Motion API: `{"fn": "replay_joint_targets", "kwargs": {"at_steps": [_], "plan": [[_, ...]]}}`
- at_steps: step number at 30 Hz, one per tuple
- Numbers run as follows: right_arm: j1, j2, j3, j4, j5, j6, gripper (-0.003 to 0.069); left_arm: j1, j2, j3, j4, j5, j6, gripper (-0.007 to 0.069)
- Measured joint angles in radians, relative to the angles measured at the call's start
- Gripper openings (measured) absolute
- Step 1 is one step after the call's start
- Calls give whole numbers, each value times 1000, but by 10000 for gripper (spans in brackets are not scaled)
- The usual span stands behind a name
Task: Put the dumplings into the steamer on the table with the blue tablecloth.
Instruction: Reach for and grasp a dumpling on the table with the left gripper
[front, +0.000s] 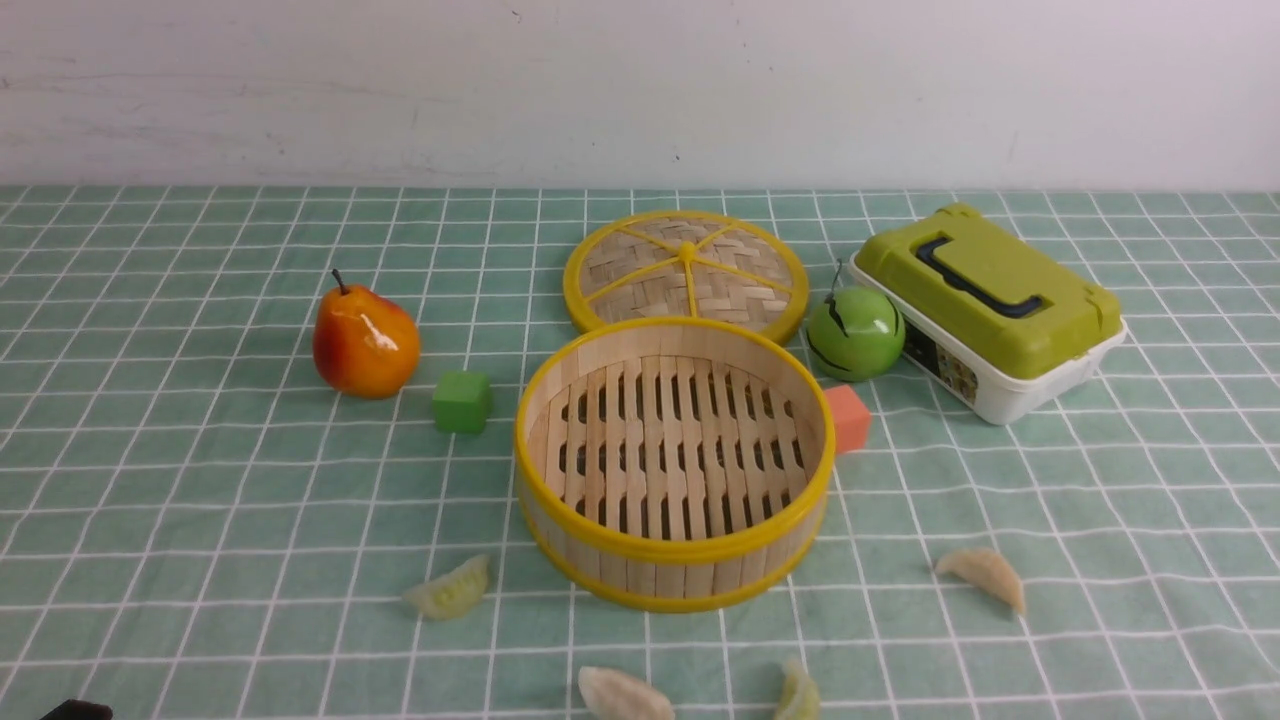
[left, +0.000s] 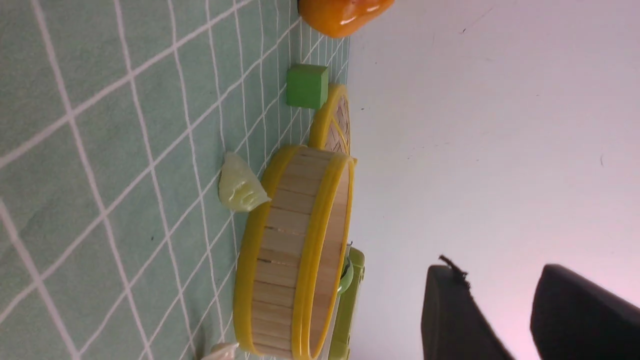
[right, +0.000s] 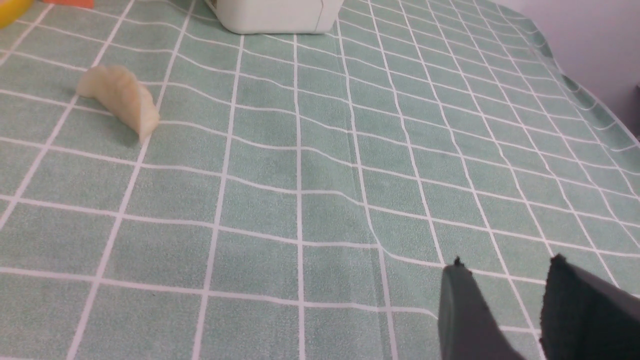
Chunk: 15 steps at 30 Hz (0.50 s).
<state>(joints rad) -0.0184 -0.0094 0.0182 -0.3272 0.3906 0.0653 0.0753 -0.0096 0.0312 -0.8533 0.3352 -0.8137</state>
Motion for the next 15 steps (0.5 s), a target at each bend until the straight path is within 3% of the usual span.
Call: {"fn": "replay_joint_targets", "kwargs": {"at_steps": [8,15], "plan": [[0,0,3,9,-27,0,240,0,0,0,-1,117,9,237],[0,0,9,27,-81,0,240,0,0,0,-17,117,166,237]]}}
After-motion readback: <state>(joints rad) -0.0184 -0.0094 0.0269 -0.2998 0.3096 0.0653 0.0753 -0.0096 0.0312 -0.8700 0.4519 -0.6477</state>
